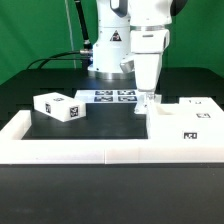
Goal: Assemble cabinet
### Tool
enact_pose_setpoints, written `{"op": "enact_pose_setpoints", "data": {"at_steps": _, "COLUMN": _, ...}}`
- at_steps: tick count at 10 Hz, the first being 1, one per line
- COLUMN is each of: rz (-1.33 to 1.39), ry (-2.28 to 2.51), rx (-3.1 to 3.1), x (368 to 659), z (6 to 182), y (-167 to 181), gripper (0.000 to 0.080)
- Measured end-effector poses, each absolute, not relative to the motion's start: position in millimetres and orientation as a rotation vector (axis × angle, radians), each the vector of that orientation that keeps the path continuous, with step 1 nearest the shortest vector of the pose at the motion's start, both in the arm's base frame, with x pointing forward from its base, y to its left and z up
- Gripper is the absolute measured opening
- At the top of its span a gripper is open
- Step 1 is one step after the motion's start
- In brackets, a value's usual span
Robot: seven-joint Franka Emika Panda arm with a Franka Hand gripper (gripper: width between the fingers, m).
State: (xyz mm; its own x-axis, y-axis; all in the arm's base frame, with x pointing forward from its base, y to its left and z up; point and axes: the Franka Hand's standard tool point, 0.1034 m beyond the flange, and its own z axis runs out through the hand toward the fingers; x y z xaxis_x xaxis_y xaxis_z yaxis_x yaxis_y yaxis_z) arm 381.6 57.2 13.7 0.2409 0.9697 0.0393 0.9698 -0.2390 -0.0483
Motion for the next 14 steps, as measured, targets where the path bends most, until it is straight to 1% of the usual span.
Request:
{"op": "enact_pose_setpoints", "data": {"at_steps": 4, "rz": 0.002, "ry": -1.900, "rx": -2.426, "x": 383, "z": 15.5, "y": 56, "gripper": 0.0067}}
{"op": "enact_pose_setpoints", "data": {"at_steps": 8, "rz": 0.048, "ry": -1.935, "rx": -2.423, "x": 388, "z": 43.0, "y": 70, "gripper": 0.0068}}
{"op": "enact_pose_setpoints", "data": {"at_steps": 11, "rz": 0.083, "ry": -1.967, "rx": -2.406, "x": 404, "z": 57.3, "y": 79, "gripper": 0.0068}}
{"op": "enact_pose_setpoints", "data": {"at_steps": 14, "rz": 0.076, "ry": -1.976, "rx": -2.411, "x": 437, "z": 69.4, "y": 83, "gripper": 0.0068}}
